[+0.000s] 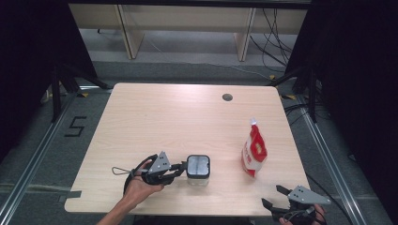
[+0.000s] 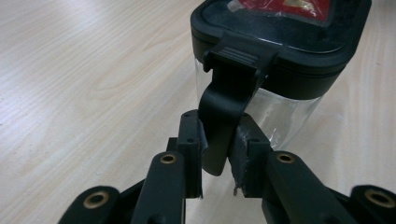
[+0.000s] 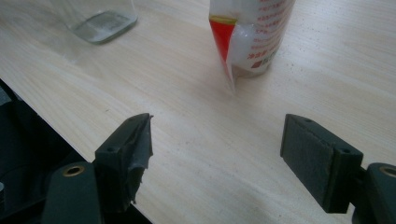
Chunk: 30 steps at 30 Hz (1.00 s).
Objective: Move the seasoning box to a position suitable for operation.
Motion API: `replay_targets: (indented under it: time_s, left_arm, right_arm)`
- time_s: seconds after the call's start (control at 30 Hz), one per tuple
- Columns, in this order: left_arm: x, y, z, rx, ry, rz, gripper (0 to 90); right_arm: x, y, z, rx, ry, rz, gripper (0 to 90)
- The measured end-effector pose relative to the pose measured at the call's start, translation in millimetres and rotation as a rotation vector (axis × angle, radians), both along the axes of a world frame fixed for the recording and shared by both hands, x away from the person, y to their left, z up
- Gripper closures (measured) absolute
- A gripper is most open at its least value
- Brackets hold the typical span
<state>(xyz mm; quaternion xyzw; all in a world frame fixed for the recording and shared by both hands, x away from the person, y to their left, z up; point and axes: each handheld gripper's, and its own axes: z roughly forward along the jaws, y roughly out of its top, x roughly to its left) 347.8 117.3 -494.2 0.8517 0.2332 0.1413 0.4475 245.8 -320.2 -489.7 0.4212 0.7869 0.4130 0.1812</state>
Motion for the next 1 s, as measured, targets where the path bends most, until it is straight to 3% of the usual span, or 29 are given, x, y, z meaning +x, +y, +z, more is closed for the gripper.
replay_targets:
  time_s: [0.13,0.2,0.27,0.3,0.33,0.37,0.43,0.47,0.73,0.77,0.83,0.87,1.0]
  left_arm:
    - [-7.5,-1.1,0.4,0.003,0.0,0.001,74.2]
    - [-12.7,-3.8,0.0,-0.031,0.011,-0.006,74.3]
    - [-15.6,-4.8,0.9,-0.027,0.005,-0.024,74.3]
    - [-17.4,-5.6,1.0,-0.033,0.022,-0.017,74.4]
    - [-17.8,-5.9,1.8,-0.02,0.013,-0.031,74.4]
    - [-19.8,-7.2,1.2,-0.033,0.019,-0.022,74.3]
    - [-20.7,-7.2,1.3,-0.029,0.027,-0.019,74.1]
    - [-21.1,-6.4,2.2,-0.005,0.025,-0.021,73.9]
    - [-22.0,-5.5,0.7,-0.025,0.042,-0.035,72.9]
    - [-22.0,-5.5,0.7,-0.025,0.042,-0.035,72.3]
    - [-21.2,-3.6,2.0,-0.032,0.038,-0.044,68.6]
    - [-23.9,-2.3,3.6,-0.051,0.055,-0.019,66.1]
    - [-25.6,4.5,8.4,-0.055,0.051,-0.013,58.6]
  right_arm:
    - [-0.1,0.7,-0.1,0.003,0.0,0.002,26.1]
    - [1.6,-0.7,-0.4,-0.013,-0.022,0.017,26.1]
    - [1.4,-0.2,-0.5,-0.008,-0.016,0.019,26.1]
    - [0.3,1.0,-0.3,-0.002,-0.004,0.009,26.1]
    - [2.2,-0.4,-0.5,-0.023,-0.03,0.022,26.1]
    - [2.2,-0.1,-0.7,-0.022,-0.031,0.023,26.1]
    - [0.1,1.8,-0.4,-0.006,-0.007,0.012,26.1]
    - [1.0,1.2,-0.3,-0.012,-0.022,0.019,26.1]
    - [1.4,1.3,-0.3,-0.008,-0.017,0.024,26.1]
    - [-0.7,3.2,0.1,0.007,0.009,0.008,26.1]
    - [-0.8,3.4,0.2,0.008,0.01,0.008,26.1]
    - [-0.6,3.6,0.3,0.011,0.009,0.011,26.0]
    - [-1.6,4.1,0.2,0.023,0.029,0.002,26.0]
